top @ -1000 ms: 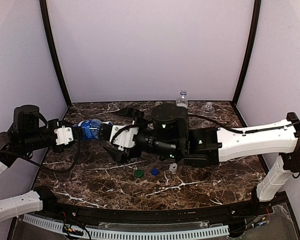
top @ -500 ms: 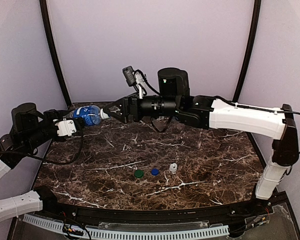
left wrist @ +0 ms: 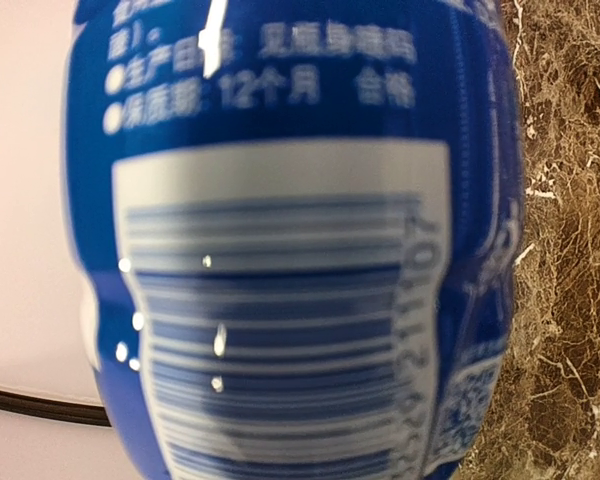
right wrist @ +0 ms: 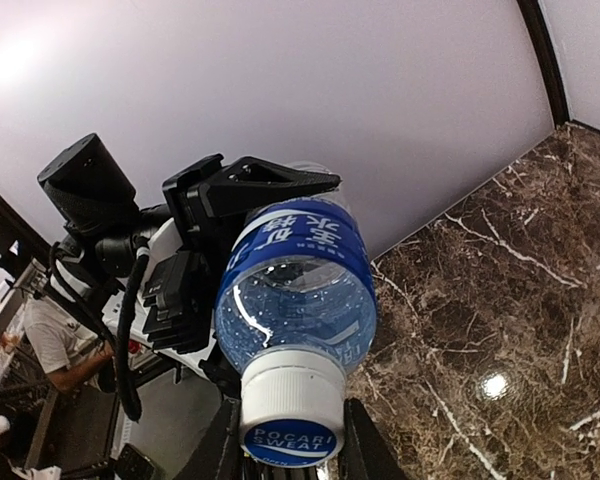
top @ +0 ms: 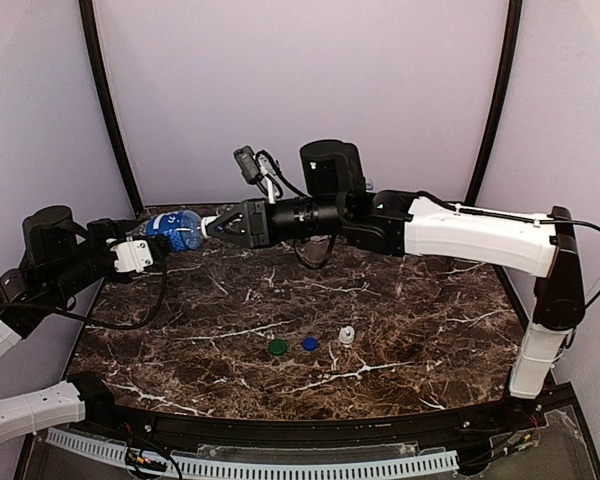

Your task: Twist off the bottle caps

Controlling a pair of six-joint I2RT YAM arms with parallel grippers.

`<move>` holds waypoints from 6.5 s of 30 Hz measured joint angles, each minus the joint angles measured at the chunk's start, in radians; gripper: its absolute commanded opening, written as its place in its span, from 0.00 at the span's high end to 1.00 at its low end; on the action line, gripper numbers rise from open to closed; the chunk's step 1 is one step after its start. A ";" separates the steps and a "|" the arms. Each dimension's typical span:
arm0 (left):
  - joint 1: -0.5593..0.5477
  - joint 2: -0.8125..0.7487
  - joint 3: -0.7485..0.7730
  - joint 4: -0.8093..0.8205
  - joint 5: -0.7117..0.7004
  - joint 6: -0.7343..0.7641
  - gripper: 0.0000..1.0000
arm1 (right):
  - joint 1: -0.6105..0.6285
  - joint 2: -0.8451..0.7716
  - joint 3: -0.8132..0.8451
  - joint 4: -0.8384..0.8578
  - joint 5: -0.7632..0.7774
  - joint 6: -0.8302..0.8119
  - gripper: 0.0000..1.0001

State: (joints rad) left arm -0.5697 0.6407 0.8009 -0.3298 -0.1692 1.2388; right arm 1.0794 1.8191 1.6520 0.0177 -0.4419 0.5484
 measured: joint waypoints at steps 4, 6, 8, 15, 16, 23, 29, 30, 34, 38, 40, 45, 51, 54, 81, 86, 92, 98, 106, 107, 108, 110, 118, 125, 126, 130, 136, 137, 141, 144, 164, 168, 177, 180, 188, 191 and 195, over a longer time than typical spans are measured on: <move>-0.001 0.000 0.000 -0.001 0.001 0.005 0.69 | -0.003 0.003 0.003 -0.004 -0.009 -0.001 1.00; -0.001 -0.001 0.000 -0.001 0.005 0.005 0.70 | -0.003 0.003 0.003 -0.004 -0.011 -0.014 1.00; -0.001 -0.004 0.000 -0.008 0.013 0.001 0.70 | -0.002 0.003 0.003 -0.004 -0.013 -0.045 1.00; 0.000 -0.014 0.045 -0.211 0.145 -0.038 0.69 | 0.130 -0.087 -0.113 -0.049 0.217 -0.593 1.00; 0.000 -0.017 0.055 -0.251 0.177 -0.037 0.69 | 0.168 -0.113 -0.147 -0.043 0.286 -0.698 1.00; -0.012 -0.016 0.073 -0.486 0.373 0.017 0.69 | 0.422 -0.181 -0.416 0.206 0.733 -1.535 1.00; -0.006 -0.009 0.072 -0.587 0.373 0.088 0.69 | 0.476 -0.069 -0.552 0.593 0.901 -2.187 1.00; -0.004 -0.009 0.071 -0.596 0.365 0.096 0.69 | 0.478 -0.046 -0.559 0.645 0.916 -2.256 1.00; -0.002 -0.014 0.067 -0.607 0.351 0.114 0.69 | 0.482 -0.012 -0.576 0.747 0.935 -2.423 1.00; -0.002 -0.020 0.067 -0.602 0.352 0.115 0.69 | 0.482 -0.011 -0.579 0.764 0.934 -2.496 1.00; -0.002 -0.021 0.067 -0.599 0.352 0.111 0.69 | 0.482 -0.011 -0.580 0.770 0.934 -2.512 0.40; -0.003 -0.022 0.067 -0.591 0.374 0.083 0.69 | 0.475 0.000 -0.581 0.882 0.963 -2.536 0.01; -0.003 -0.034 0.067 -0.534 0.360 0.021 0.69 | 0.444 0.017 -0.581 1.035 1.024 -2.477 0.01; -0.003 -0.035 0.067 -0.468 0.332 -0.019 0.69 | 0.436 -0.009 -0.578 0.965 1.039 -2.307 0.01; -0.003 -0.044 0.002 -0.127 0.101 -0.037 0.69 | 0.116 -0.070 -0.039 -0.092 0.273 -0.232 0.56; -0.003 -0.043 0.002 -0.127 0.101 -0.031 0.69 | 0.116 -0.063 -0.039 -0.127 0.261 -0.204 0.81; -0.003 -0.043 0.002 -0.130 0.103 -0.027 0.70 | 0.117 -0.063 -0.038 -0.132 0.251 -0.215 1.00; -0.002 -0.053 0.002 -0.184 0.142 -0.027 0.72 | 0.148 -0.081 -0.079 -0.119 0.273 -0.454 1.00; -0.011 -0.058 0.010 -0.467 0.346 0.010 0.72 | 0.414 -0.154 -0.390 0.146 0.758 -1.388 1.00; -0.013 -0.057 0.010 -0.480 0.354 0.013 0.72 | 0.433 -0.151 -0.422 0.200 0.800 -1.510 1.00; -0.014 -0.056 0.010 -0.500 0.368 0.025 0.72 | 0.451 -0.144 -0.453 0.262 0.839 -1.636 1.00; -0.014 -0.055 0.010 -0.518 0.370 0.043 0.72 | 0.471 -0.123 -0.505 0.395 0.895 -1.874 1.00; -0.011 -0.053 0.000 -0.528 0.345 0.082 0.73 | 0.487 -0.041 -0.584 0.700 0.976 -2.417 1.00; -0.011 -0.060 -0.001 -0.528 0.350 0.089 0.73 | 0.497 -0.041 -0.587 0.715 0.980 -2.507 1.00; -0.011 -0.060 -0.002 -0.528 0.351 0.089 0.73 | 0.498 -0.041 -0.587 0.713 0.980 -2.506 0.99; -0.011 -0.060 -0.003 -0.529 0.368 0.081 0.73 | 0.498 -0.041 -0.587 0.711 0.979 -2.488 0.43; -0.011 -0.068 0.003 -0.563 0.389 0.062 0.73 | 0.486 -0.041 -0.587 0.717 1.005 -2.417 0.01; -0.011 -0.069 0.006 -0.563 0.392 0.057 0.73 | 0.481 -0.041 -0.587 0.723 1.009 -2.404 0.01; -0.011 -0.074 0.021 -0.562 0.394 0.027 0.73 | 0.468 -0.041 -0.587 0.773 1.023 -2.342 0.01; -0.011 -0.077 0.026 -0.552 0.391 0.005 0.73 | 0.460 -0.043 -0.585 0.787 1.031 -2.238 0.01; -0.011 -0.105 -0.110 -0.086 0.065 0.015 0.71 | 0.118 -0.157 -0.312 0.238 0.187 -0.360 0.20; -0.011 -0.105 -0.110 -0.064 0.050 0.019 0.70 | 0.117 -0.091 -0.236 0.182 0.169 -0.230 0.36; -0.011 -0.117 -0.110 -0.062 0.055 0.029 0.70 | 0.111 -0.089 -0.234 0.156 0.183 -0.138 0.56; -0.011 -0.117 -0.110 -0.062 0.056 0.031 0.70 | 0.111 -0.078 -0.216 0.145 0.184 -0.124 0.63; -0.011 -0.119 -0.110 -0.071 0.058 0.036 0.70 | 0.110 -0.056 -0.192 0.119 0.196 -0.126 1.00; -0.011 -0.119 -0.110 -0.075 0.062 0.029 0.70 | 0.110 -0.056 -0.192 0.114 0.192 -0.155 1.00; -0.009 -0.119 -0.110 -0.101 0.084 -0.013 0.70 | 0.117 -0.064 -0.196 0.101 0.188 -0.293 1.00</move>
State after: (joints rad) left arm -0.5789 0.5220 0.6910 -0.4313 -0.0856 1.2263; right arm 1.1965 1.7554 1.4563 0.1184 -0.2539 0.2550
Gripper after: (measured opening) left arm 0.358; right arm 0.239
